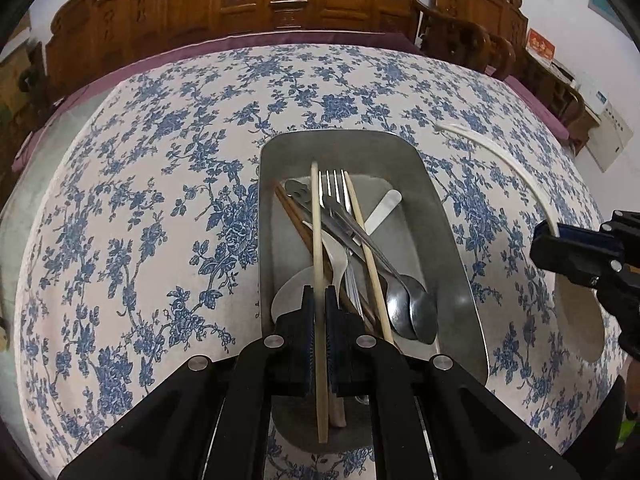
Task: Organize utensils
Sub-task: 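Lower the chopstick into the tray and open the left tool while the right tool carries the spoon over, then lower the white spoon into the grey tray and open the right tool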
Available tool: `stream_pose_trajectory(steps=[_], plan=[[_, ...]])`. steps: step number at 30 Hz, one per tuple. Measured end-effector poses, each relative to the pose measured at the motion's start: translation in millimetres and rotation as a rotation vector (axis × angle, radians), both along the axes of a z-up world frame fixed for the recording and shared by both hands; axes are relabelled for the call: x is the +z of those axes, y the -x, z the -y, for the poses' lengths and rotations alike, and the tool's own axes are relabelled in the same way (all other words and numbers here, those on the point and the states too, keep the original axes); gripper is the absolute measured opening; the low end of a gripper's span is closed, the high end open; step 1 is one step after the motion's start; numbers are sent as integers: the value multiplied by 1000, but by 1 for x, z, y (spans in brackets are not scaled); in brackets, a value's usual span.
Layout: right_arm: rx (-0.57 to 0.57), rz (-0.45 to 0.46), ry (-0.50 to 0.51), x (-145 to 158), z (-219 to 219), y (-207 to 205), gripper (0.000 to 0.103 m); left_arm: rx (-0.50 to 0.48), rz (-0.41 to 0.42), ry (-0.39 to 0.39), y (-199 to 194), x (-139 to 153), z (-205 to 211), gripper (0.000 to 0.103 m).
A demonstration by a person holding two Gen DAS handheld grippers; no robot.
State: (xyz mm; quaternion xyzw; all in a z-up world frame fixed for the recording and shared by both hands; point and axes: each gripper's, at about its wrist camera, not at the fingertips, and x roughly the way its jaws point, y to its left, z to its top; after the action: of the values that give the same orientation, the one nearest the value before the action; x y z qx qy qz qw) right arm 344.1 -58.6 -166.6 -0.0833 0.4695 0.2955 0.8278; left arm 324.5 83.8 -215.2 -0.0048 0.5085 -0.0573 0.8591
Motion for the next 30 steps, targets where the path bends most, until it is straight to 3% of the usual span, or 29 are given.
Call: stream_pose_trajectory(steps=[8, 16, 30], plan=[[2, -12, -33, 0, -22, -4, 11, 7, 43, 16, 6, 16, -12, 5], [-15, -27, -80, -4, -50, -8, 11, 34, 91, 15, 14, 36, -37, 14], [-62, -71, -105, -35, -84, -18, 11, 69, 127, 18, 27, 50, -66, 15]])
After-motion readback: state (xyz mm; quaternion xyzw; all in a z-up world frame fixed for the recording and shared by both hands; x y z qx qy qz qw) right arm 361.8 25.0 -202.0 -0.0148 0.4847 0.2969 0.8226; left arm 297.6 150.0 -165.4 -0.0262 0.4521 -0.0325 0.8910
